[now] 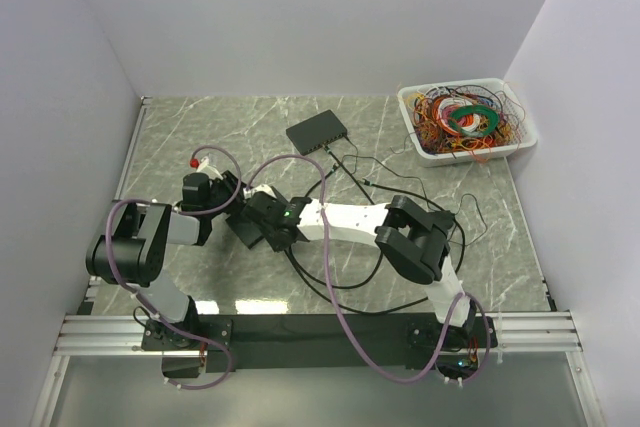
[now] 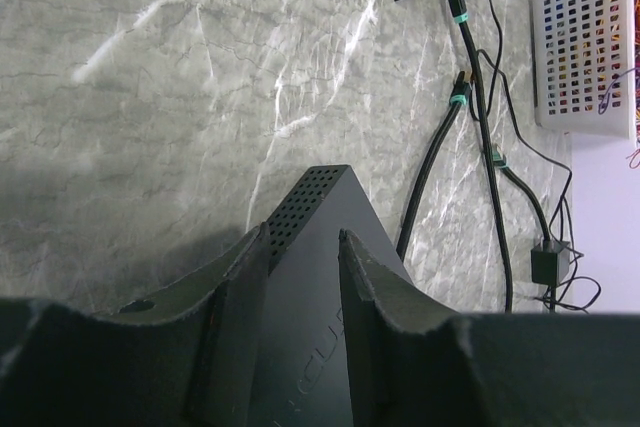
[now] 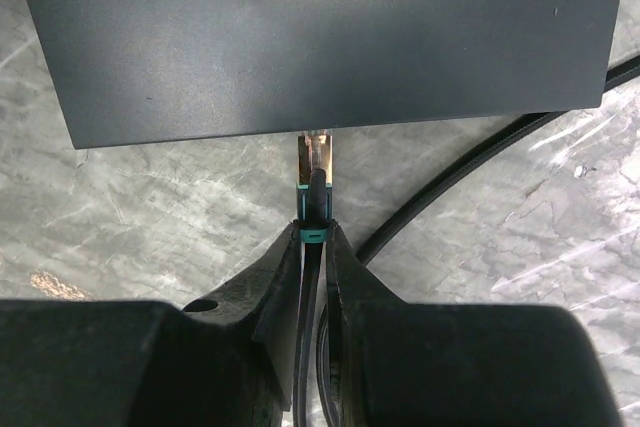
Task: Insert the plug into the switch port
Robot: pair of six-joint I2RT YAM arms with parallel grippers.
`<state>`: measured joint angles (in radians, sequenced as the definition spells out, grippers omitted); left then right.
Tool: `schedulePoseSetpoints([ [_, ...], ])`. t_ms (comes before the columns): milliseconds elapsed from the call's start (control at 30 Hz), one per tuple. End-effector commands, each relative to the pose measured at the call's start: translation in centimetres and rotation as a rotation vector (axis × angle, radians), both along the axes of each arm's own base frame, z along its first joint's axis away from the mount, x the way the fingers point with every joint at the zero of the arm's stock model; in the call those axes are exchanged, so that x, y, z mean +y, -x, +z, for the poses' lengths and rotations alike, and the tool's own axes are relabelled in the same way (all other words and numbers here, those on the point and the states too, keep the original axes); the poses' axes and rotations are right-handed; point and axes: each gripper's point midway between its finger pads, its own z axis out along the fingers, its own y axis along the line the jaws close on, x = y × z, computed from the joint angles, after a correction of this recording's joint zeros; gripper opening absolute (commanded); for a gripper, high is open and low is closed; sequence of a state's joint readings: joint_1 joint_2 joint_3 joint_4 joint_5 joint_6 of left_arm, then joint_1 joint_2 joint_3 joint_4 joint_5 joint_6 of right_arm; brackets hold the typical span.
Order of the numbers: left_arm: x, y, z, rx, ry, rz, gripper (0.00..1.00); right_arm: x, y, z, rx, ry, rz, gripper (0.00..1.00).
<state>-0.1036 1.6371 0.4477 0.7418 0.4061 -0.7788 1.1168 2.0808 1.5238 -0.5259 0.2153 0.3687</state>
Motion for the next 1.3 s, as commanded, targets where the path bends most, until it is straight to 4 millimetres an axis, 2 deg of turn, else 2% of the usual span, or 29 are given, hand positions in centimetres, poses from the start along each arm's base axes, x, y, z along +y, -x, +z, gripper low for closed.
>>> schedulePoseSetpoints([
  [0,-1.0,0.3,0.3,-0.011,0.013,-0.065,0.4,1.7,-1.2,1.8,-0.05,-0.04,0.001,0.0],
  [633,-1.7,0.3,-1.4,0.047,-0.072,-0.051,0.42,3.6,-0.4,3.1,-0.042,-0.088,0.006,0.0],
  [767,-1.8,0.3,-1.5,0.052,-0.083,-0.05,0.42,3.8,-0.8,3.6,-0.065,-0.091,-0.006,0.0],
  [1033,-2.2,0.4,-2.0,0.07,-0.092,-0.074,0.41,3.2,-1.8,2.3,-0.11,-0.06,-0.047,0.0],
  [1267,-2.4,0.9,-2.6,0.106,-0.092,-0.08,0.41,2.9,-3.2,2.8,-0.19,-0.062,-0.101,0.0],
])
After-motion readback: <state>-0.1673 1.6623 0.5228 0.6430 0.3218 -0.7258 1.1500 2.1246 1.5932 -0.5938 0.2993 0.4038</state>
